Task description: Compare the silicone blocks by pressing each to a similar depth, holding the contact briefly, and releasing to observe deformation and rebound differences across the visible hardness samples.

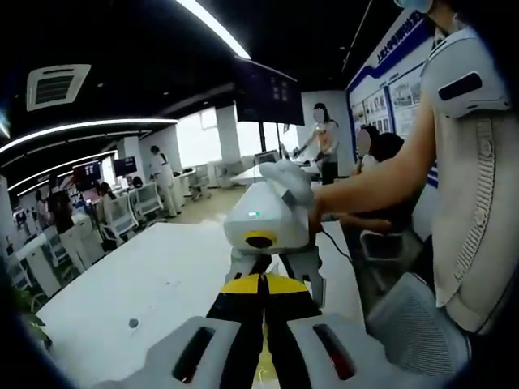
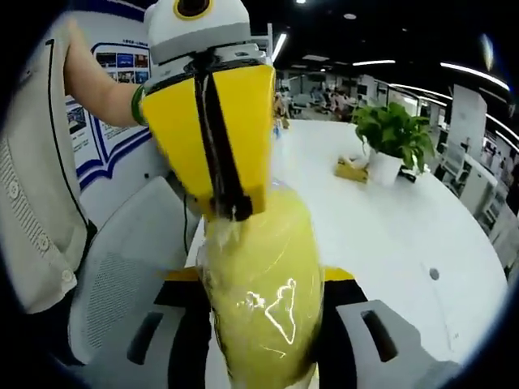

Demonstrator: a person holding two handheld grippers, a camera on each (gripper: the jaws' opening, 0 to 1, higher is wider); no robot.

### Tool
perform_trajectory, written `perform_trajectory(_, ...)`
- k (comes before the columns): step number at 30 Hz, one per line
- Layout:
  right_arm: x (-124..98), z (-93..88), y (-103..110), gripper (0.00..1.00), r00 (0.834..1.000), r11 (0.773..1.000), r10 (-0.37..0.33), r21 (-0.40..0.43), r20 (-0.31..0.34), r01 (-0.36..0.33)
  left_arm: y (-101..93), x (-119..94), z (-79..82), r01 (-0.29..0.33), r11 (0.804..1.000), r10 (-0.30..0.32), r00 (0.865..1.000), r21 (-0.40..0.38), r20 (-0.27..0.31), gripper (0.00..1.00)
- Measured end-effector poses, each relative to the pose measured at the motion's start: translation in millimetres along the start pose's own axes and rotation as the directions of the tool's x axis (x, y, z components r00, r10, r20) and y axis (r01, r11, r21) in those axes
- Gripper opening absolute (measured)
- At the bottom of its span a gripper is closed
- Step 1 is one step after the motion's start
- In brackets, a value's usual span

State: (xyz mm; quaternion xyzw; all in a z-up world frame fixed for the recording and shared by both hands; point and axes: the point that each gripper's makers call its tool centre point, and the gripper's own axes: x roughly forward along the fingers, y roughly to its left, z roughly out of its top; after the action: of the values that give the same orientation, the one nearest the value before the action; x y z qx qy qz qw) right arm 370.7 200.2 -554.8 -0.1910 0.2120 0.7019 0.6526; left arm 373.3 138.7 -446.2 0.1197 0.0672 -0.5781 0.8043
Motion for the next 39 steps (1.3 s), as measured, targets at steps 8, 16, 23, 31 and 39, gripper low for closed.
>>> perform_trajectory(8,-5,3.6,3,0.29,1.0,1.0,-0.017,-0.019,0.024,0.018,-8.9,1,5.2,0.033,0.999,-0.033,0.999,0.035,0.022,0.0)
perform_trajectory(16,-6,5.4,5,0.18,0.999,0.999,-0.018,-0.026,0.043,0.019,-12.0,2,8.2,0.044,0.998,-0.045,0.999,0.053,0.029,0.0)
perform_trajectory(23,-5,6.1,3,0.13,0.998,0.999,-0.039,-0.02,0.056,0.04,-14.2,2,7.6,0.044,0.993,-0.048,0.998,0.111,0.029,0.0)
perform_trajectory(31,-5,7.7,6,0.11,0.997,1.0,-0.029,0.0,0.067,0.029,-14.3,1,8.7,0.041,0.995,-0.045,0.998,0.093,0.042,0.0)
perform_trajectory(39,-7,15.5,7,0.1,0.995,1.0,-0.028,0.016,0.1,0.026,-12.6,-1,13.4,0.029,0.997,-0.035,0.996,0.068,0.077,0.0)
